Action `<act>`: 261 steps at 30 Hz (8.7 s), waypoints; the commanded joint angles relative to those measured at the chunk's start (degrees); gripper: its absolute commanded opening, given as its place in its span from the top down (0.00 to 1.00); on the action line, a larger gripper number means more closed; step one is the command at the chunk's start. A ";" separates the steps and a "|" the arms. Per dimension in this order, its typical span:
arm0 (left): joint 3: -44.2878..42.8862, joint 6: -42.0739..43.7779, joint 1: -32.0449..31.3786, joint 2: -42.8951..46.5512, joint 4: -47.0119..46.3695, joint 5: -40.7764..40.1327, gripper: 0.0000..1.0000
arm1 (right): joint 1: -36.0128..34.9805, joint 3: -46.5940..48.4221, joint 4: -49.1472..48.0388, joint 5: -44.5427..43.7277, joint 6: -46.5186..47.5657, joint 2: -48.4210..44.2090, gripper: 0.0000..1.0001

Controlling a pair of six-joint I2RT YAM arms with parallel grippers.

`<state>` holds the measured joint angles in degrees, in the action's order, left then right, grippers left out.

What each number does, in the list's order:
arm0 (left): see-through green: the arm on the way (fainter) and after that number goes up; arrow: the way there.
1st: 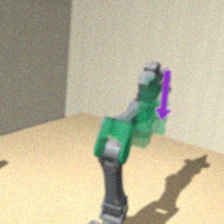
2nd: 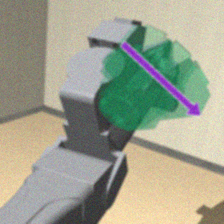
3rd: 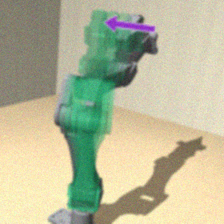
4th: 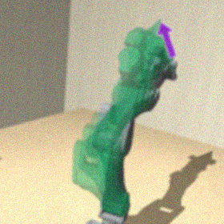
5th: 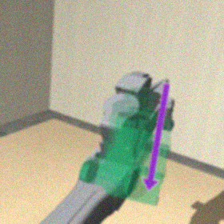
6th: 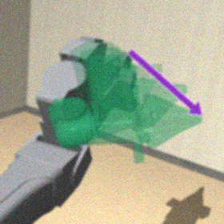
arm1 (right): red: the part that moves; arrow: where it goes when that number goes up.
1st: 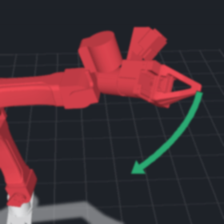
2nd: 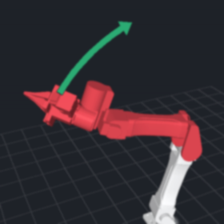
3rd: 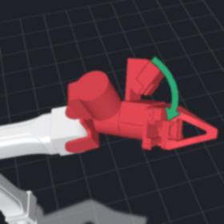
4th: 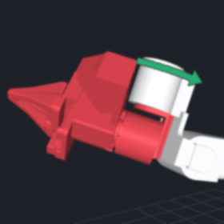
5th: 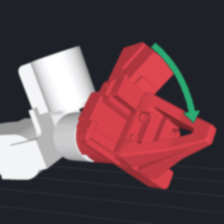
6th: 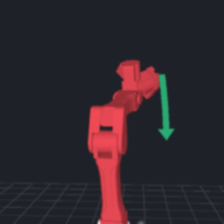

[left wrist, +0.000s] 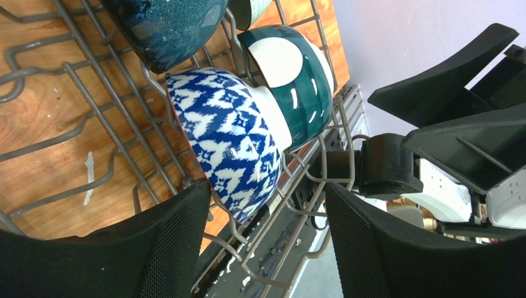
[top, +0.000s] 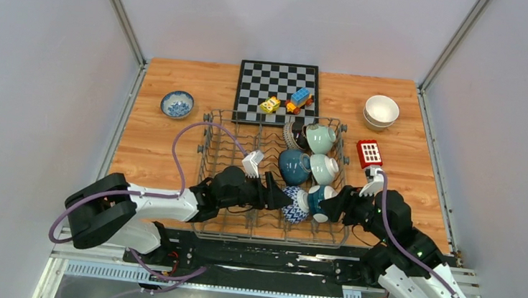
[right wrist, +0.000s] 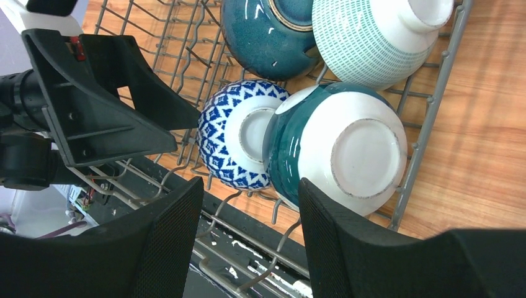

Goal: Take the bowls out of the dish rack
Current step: Pick up the bowl from the dish rack, then place the bowl with the bowl.

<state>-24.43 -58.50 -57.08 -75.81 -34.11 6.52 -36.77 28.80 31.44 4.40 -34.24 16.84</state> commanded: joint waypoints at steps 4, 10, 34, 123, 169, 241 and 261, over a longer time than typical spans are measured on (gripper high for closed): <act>-0.18 -0.52 0.35 -1.37 -2.11 1.30 0.30 | -0.78 2.23 1.27 -0.80 1.12 -0.29 0.39; 1.18 -1.54 0.36 -1.63 -5.22 1.46 0.35 | -0.78 1.75 0.95 -0.58 0.89 0.12 0.38; 2.05 -4.45 0.37 -8.54 -15.49 3.67 0.54 | -0.79 0.65 0.39 -0.89 0.41 0.57 0.38; 0.12 5.07 0.52 19.03 2.08 5.85 1.00 | -0.77 12.48 0.83 -1.64 2.05 4.25 0.37; -33.47 105.79 -30.62 23.79 82.04 -26.72 1.00 | -8.94 63.51 31.58 3.51 23.34 51.01 0.38; -29.80 102.45 -39.68 19.16 80.63 -23.40 1.00 | -31.85 50.28 21.85 -6.28 13.35 64.02 0.93; -31.52 90.16 -39.65 23.91 71.66 -37.10 0.00 | -31.94 50.79 23.45 -15.51 12.30 56.04 1.00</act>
<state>-53.47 37.39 -96.53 -54.72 42.50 -23.79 -67.92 78.78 53.01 -5.45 -20.56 77.87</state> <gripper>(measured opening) 0.995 0.046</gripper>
